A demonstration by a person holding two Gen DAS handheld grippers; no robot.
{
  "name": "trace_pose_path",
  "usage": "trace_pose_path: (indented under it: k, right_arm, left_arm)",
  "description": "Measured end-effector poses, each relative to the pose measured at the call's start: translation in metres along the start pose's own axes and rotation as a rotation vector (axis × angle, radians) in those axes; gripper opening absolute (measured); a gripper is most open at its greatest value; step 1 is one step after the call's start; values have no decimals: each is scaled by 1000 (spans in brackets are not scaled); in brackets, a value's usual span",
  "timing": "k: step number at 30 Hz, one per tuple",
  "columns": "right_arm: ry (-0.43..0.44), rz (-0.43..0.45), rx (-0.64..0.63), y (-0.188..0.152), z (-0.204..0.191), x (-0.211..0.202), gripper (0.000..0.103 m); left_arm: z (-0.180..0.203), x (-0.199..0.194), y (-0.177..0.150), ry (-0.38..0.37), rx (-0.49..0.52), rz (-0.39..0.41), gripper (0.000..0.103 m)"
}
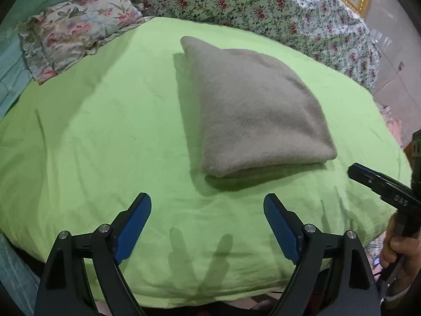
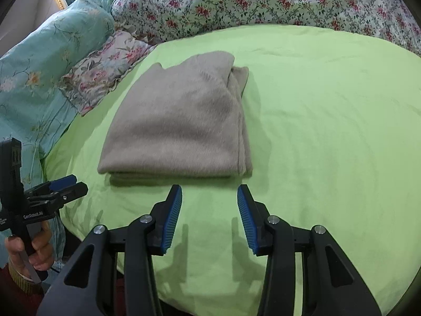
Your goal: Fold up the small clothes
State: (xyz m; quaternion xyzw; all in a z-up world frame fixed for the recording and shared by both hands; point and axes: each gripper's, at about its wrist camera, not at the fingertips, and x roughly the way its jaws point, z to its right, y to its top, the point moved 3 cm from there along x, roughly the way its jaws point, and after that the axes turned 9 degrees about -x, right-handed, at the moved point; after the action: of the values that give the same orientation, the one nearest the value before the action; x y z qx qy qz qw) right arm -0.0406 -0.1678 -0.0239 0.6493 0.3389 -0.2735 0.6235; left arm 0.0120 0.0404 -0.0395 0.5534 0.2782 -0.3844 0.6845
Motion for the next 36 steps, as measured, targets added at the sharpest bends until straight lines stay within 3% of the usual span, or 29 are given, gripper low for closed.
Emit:
trace_pose_path:
  k: [2, 7, 10, 20, 36]
  right_arm:
    - [0, -3, -1, -5, -2, -3, 49]
    - [5, 2, -11, -17, -13, -13, 79]
    - [6, -5, -21, -23, -17, -16, 85]
    - [9, -27, -57, -34, -20, -13, 93]
    - [-6, -25, -119, -4, -23, 8, 99]
  left_arm:
    - [-1, -2, -4, 27, 11, 0, 90]
    - [-1, -9, -18, 93, 45, 8, 96]
    - [-2, -12, -27, 132, 71, 10, 99]
    - [-4, -12, -36, 245, 104, 8, 102]
    - [8, 4, 1, 221, 134, 47, 102]
